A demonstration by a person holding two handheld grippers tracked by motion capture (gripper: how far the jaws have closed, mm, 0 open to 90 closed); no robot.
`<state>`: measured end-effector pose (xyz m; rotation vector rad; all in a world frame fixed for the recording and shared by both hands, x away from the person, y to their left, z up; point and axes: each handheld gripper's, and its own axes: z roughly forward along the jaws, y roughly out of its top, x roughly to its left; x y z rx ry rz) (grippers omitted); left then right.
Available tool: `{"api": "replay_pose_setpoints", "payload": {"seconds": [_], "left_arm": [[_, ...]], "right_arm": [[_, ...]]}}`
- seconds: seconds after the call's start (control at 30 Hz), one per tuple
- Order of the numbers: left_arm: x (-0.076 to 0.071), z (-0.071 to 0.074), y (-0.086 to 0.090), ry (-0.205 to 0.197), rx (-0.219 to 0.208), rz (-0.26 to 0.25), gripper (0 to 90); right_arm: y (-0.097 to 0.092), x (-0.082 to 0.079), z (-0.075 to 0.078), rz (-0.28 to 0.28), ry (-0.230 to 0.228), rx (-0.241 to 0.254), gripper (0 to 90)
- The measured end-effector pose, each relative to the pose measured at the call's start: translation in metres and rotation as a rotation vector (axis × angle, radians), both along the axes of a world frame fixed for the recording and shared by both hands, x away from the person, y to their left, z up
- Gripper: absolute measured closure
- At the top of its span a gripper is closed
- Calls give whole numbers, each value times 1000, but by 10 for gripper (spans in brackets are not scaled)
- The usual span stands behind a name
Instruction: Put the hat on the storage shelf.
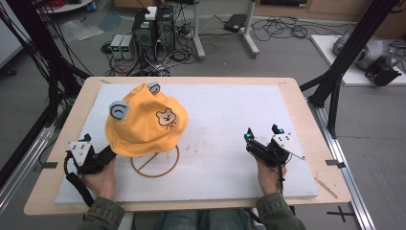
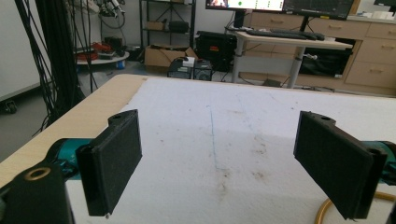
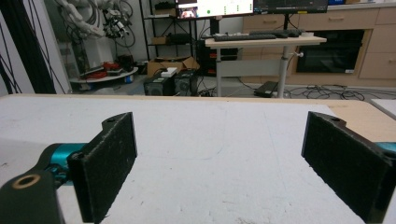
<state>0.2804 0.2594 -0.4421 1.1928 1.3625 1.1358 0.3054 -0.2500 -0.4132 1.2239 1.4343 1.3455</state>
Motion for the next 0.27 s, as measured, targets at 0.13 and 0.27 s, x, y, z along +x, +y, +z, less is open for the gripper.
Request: {"api": "replay_pose_setpoints", "payload": {"seconds": [0.13, 0.27], "left_arm": [[0, -1, 0, 6, 3, -2, 154], [1, -2, 1, 10, 0, 0, 154]], "right_arm": [[0, 0, 0, -1, 1, 0, 101], [0, 0, 0, 3, 1, 0, 101]]}}
